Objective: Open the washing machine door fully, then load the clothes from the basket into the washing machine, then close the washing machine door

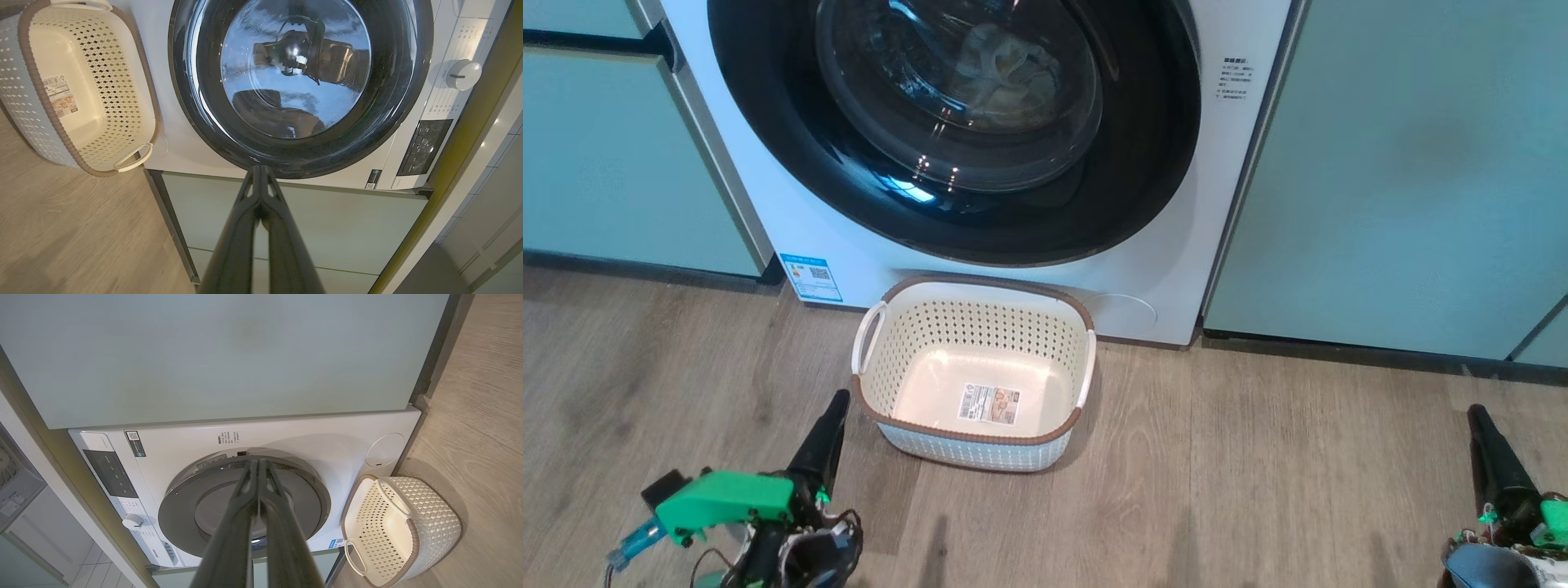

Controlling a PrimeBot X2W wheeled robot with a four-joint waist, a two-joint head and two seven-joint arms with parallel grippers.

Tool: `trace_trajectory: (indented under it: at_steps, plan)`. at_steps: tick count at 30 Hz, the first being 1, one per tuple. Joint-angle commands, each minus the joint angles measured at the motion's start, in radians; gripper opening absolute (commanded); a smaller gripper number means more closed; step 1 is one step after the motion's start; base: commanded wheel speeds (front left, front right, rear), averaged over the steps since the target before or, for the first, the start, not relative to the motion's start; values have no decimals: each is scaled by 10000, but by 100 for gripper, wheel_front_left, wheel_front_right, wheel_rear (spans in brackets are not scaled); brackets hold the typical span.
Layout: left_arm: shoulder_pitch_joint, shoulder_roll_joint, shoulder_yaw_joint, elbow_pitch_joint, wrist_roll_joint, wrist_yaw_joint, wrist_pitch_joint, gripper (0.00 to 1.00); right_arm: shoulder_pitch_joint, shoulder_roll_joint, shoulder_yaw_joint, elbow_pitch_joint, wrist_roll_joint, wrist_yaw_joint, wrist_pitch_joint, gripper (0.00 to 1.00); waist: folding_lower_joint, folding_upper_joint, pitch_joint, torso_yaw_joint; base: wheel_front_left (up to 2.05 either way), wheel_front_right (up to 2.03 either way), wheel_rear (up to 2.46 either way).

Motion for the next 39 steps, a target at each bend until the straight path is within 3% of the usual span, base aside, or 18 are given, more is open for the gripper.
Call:
trace_trajectory:
  at_steps: [1,39]
  plan:
    - [-564,66,344,-278,-8,-71,64,0,-568,-77,173,-316,-98,42,72,0,0,0,0,0,0,0,0]
    - [-565,62,349,-278,-3,-71,68,0,-572,-45,128,-313,-135,42,108,0,0,0,0,0,0,0,0]
